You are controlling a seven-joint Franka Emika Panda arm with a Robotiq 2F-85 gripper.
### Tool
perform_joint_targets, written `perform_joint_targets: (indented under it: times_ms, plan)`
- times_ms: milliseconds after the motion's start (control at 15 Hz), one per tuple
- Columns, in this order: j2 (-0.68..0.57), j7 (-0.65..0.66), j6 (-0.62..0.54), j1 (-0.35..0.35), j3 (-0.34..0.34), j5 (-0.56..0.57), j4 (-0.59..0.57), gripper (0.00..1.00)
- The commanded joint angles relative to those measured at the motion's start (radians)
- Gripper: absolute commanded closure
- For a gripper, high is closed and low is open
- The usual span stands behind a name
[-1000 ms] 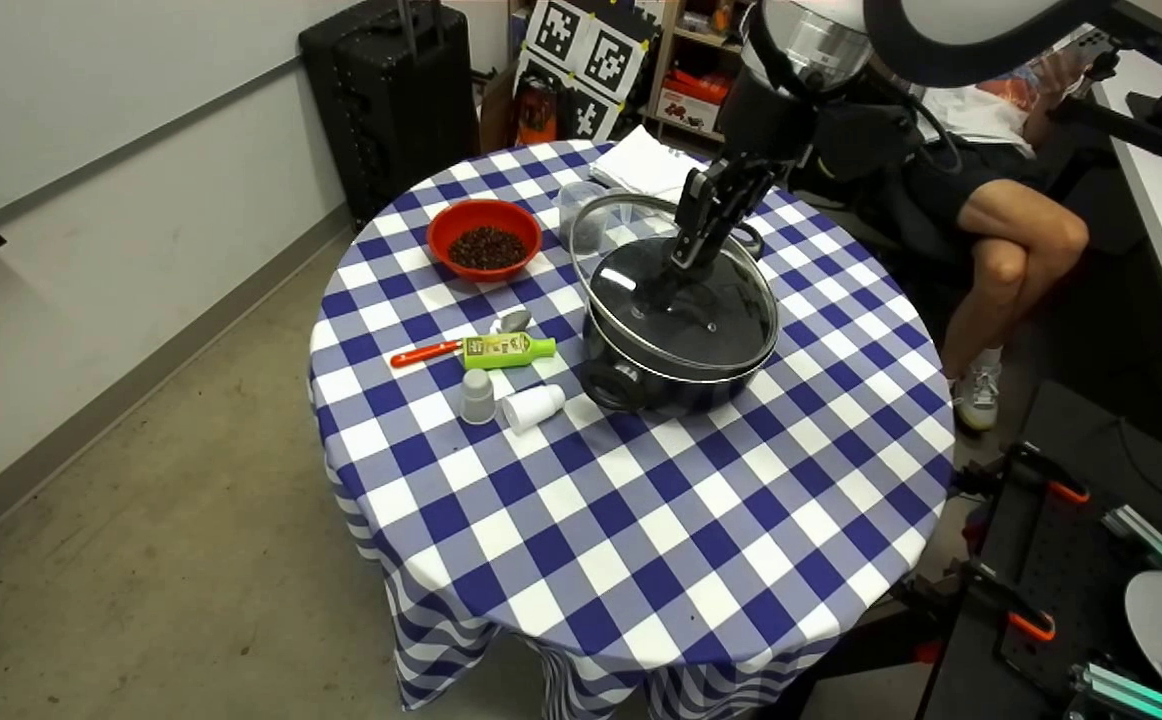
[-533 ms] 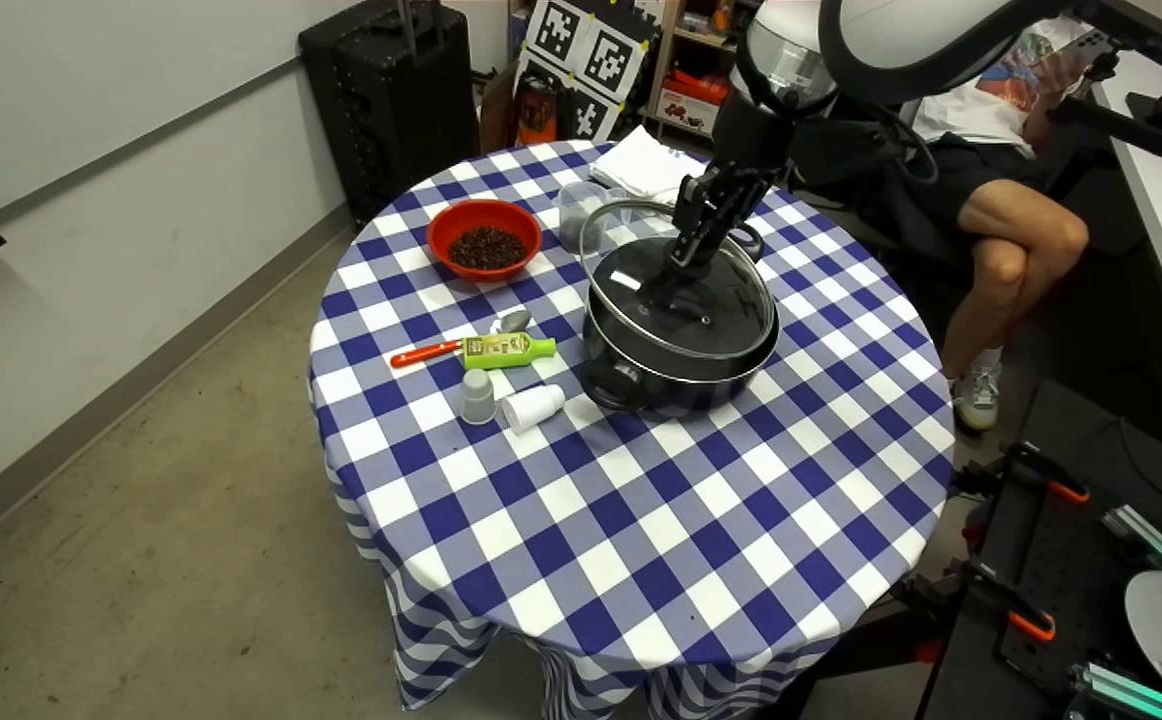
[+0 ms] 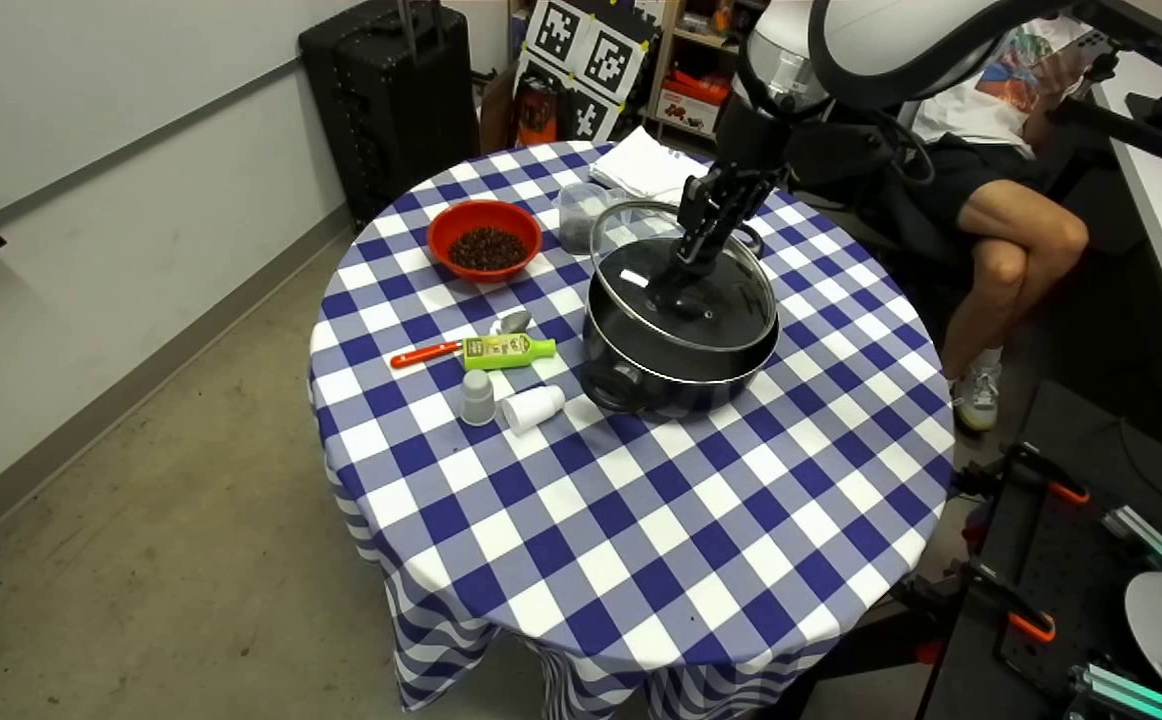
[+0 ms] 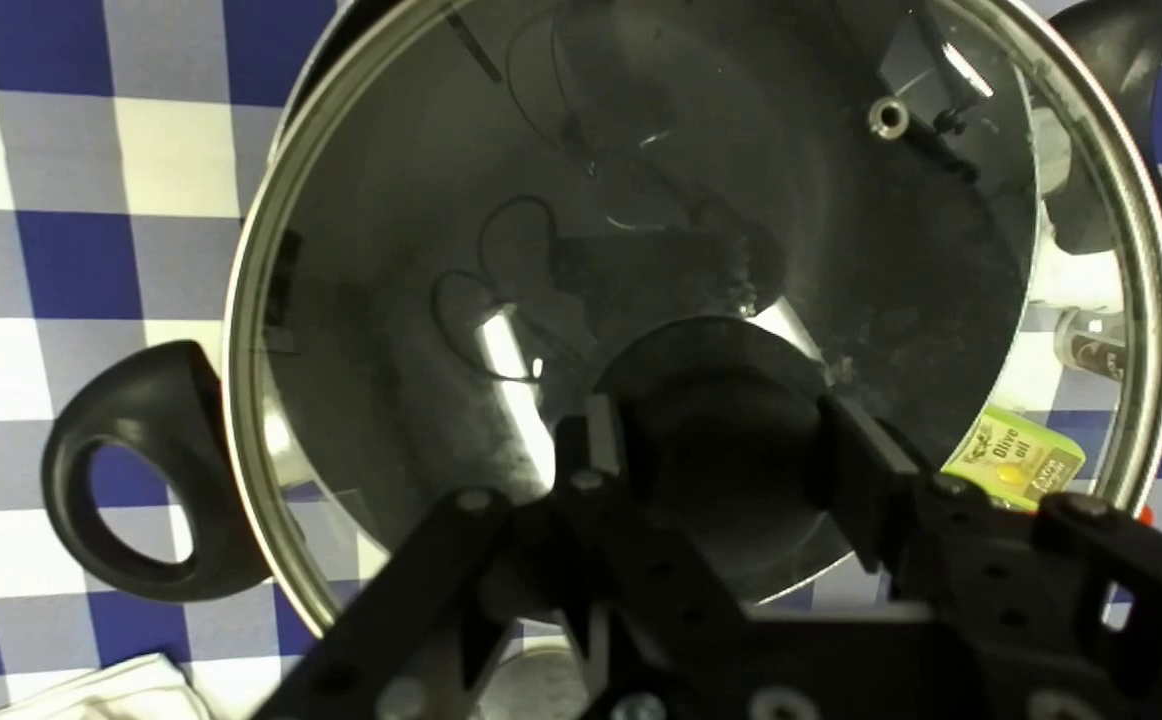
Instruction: Put the glass lid on top of the black pot
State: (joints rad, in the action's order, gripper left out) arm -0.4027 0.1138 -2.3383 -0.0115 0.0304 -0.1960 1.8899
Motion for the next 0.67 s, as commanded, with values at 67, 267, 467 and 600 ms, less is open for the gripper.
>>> perform_joint_targets:
  times_ms: [67, 267, 467, 600]
  plan:
    - [0.019, 0.005, 0.016, 0.006, -0.004, 0.002, -0.001, 0.75]
    - [0.027, 0.009, 0.015, 0.011, -0.004, 0.005, 0.018, 0.75]
    - [0.034, 0.012, 0.009, 0.015, -0.004, 0.008, 0.034, 0.75]
    - [0.036, 0.014, 0.011, 0.018, -0.005, 0.01, 0.039, 0.75]
